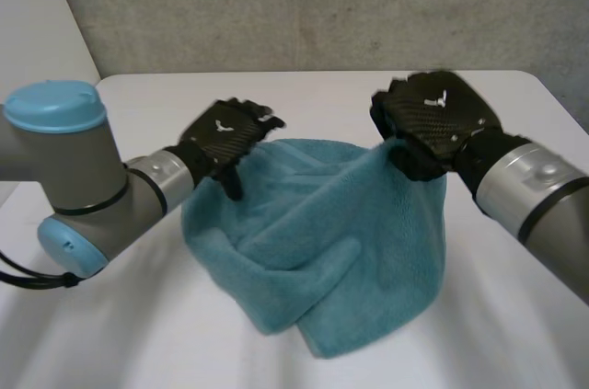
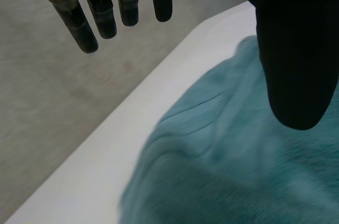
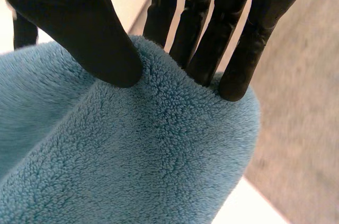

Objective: Fold the laundry

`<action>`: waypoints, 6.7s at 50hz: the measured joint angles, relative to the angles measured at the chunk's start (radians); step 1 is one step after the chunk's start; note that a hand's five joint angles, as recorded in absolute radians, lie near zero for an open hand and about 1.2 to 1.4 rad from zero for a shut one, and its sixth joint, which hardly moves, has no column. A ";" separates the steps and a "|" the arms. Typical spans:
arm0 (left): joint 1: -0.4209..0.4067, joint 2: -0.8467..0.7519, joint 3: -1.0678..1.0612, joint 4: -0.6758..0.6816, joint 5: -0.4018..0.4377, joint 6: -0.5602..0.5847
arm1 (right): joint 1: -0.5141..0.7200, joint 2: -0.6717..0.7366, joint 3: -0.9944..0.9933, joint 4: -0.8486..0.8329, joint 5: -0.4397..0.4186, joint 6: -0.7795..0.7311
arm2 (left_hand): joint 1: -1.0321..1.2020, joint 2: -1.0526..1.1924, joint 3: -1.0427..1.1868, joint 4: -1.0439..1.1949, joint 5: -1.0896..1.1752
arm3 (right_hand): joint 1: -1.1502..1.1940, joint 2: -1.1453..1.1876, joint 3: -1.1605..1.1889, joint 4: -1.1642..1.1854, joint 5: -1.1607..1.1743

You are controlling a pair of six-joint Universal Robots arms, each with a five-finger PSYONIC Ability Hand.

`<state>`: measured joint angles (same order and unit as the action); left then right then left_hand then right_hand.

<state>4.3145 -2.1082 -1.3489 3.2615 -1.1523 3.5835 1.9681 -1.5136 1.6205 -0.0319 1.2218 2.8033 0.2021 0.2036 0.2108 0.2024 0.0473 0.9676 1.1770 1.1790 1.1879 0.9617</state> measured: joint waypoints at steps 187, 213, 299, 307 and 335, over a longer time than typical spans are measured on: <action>-0.318 0.320 -0.474 0.049 -0.440 -0.102 | -0.035 0.330 0.070 -0.483 0.257 -0.285 | 0.152 0.231 0.230 0.228 0.205 | 0.000 0.006 0.010 0.006 0.020; -0.008 -0.032 -0.044 -0.054 -0.034 0.281 | -0.034 0.355 0.082 -0.483 0.248 -0.290 | 0.145 0.139 0.131 0.141 0.125 | 0.000 0.006 0.010 0.006 0.021; 0.042 -0.249 0.184 -0.323 -0.019 0.476 | -0.026 0.383 0.087 -0.480 0.248 -0.298 | 0.376 0.363 0.356 0.358 0.338 | 0.000 0.006 0.010 0.006 0.030; 0.041 -0.245 0.188 -0.315 -0.053 0.476 | -0.026 0.383 0.087 -0.480 0.248 -0.298 | 0.910 0.953 0.929 0.955 0.905 | 0.000 0.006 0.010 0.006 0.030; 0.230 0.337 -0.309 -0.015 -0.343 0.459 | -0.117 0.239 -0.088 0.093 0.262 -0.322 | 0.910 0.996 0.976 0.992 0.909 | 0.000 0.006 0.010 0.006 0.030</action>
<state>4.5441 -1.7711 -1.6580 3.2463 -1.4957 4.0426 1.8512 -1.2742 1.5329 0.0615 1.4842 2.4812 1.1122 1.1997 1.1866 1.1942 0.9568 0.9676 1.1834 1.1886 1.1935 0.9917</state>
